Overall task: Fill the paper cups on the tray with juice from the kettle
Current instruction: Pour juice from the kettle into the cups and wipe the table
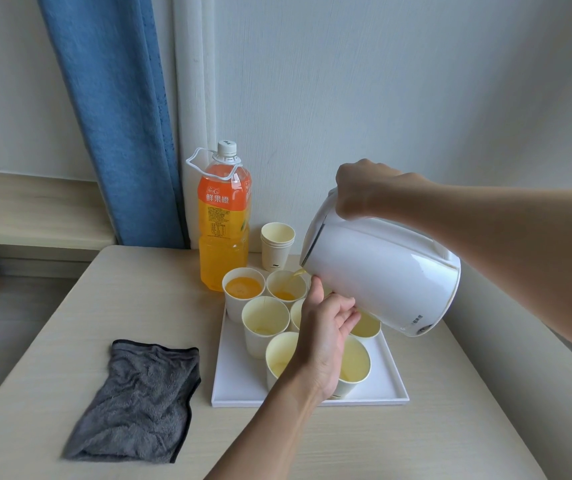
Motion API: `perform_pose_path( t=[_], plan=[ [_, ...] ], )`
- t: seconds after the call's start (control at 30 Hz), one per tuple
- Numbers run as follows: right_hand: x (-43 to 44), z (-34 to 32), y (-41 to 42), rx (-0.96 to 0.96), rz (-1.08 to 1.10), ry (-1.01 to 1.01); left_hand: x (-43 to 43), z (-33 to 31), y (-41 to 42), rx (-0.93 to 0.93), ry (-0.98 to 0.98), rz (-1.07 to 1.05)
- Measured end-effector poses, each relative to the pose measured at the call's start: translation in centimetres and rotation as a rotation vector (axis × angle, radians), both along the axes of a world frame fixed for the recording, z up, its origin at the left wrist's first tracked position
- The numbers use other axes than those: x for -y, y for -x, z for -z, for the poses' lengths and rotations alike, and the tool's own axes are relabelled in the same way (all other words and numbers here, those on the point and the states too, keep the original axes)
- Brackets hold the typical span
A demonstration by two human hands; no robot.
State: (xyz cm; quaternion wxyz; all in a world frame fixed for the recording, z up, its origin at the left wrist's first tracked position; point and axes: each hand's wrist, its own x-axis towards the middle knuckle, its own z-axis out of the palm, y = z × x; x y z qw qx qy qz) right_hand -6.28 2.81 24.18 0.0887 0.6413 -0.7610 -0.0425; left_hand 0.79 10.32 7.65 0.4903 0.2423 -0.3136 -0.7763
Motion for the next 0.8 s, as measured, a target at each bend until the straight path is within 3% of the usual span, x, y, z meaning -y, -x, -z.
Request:
perform_pose_path(
  t=[0.8],
  plan=[
    [0.28,0.08,-0.72,-0.033,-0.005,-0.012,0.18,0.03,-0.14,0.019,-0.025,0.002]
  ],
)
